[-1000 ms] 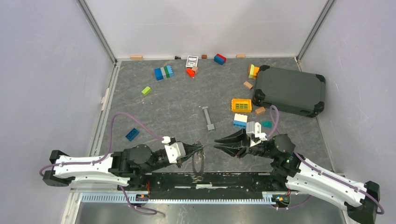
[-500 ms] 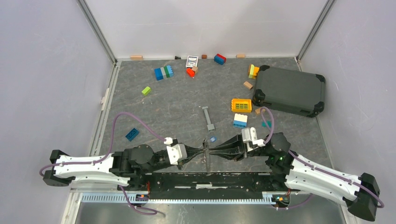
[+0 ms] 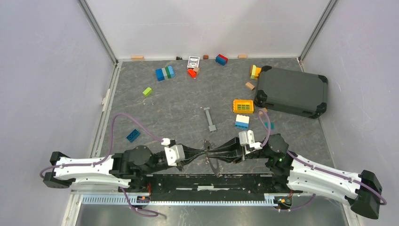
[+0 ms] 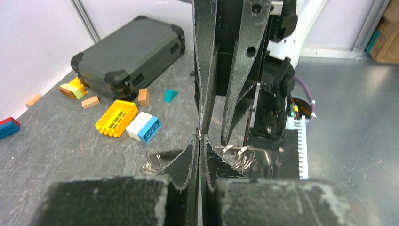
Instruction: Remove the keys from the keyring
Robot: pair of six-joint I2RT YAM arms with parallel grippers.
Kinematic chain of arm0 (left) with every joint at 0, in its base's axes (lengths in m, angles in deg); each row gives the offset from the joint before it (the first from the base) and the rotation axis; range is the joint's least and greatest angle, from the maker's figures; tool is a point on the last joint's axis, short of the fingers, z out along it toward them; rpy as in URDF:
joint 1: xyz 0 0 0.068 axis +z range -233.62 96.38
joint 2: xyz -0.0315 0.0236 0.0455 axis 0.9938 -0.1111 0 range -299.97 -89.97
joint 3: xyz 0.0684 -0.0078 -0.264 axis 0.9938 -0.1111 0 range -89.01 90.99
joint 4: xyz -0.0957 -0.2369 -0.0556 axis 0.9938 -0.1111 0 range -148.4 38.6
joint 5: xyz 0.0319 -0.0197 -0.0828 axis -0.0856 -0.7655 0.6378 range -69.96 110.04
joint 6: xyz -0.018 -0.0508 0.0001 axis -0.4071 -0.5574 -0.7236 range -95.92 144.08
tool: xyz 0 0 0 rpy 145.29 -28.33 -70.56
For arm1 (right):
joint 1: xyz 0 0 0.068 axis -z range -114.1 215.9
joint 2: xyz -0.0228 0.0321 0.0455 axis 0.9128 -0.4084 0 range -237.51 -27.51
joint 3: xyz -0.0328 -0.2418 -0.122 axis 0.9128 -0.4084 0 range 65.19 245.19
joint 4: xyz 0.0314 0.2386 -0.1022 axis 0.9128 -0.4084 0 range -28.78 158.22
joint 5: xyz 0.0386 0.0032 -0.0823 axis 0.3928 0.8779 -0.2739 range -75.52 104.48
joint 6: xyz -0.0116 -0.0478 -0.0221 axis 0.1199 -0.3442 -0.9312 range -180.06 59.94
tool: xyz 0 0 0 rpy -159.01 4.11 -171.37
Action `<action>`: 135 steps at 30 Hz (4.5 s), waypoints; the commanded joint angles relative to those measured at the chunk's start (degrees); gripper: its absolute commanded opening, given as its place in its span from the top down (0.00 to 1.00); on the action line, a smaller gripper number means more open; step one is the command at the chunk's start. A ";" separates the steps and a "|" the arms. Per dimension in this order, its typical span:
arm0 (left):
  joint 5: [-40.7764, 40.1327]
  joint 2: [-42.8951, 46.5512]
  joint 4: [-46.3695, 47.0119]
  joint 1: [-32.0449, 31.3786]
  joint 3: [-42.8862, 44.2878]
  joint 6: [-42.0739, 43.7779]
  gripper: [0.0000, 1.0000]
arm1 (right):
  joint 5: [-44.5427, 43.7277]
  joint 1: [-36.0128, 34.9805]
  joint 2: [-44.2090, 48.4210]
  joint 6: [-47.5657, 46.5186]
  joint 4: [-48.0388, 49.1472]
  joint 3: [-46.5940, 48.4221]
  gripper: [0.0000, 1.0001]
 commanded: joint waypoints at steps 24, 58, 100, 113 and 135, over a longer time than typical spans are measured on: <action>5.90 4.35 57.98 -0.09 -20.01 -5.22 0.98 | -5.55 -4.35 -6.36 10.20 35.28 -3.05 0.74; 9.34 -0.29 61.38 -0.14 -17.97 -5.12 0.98 | -9.32 -9.23 -17.88 10.98 46.18 1.77 0.73; 5.57 9.33 50.30 -0.12 -20.06 -10.19 0.39 | -10.67 -9.58 -6.30 2.86 25.61 3.38 1.00; 9.84 5.85 34.75 -0.15 -15.67 -14.70 0.38 | 0.00 -9.66 -1.02 -3.39 21.62 2.85 1.00; 18.33 1.23 37.03 -0.14 -14.79 -16.51 0.53 | 3.39 -9.58 -0.08 -4.93 16.76 4.41 1.00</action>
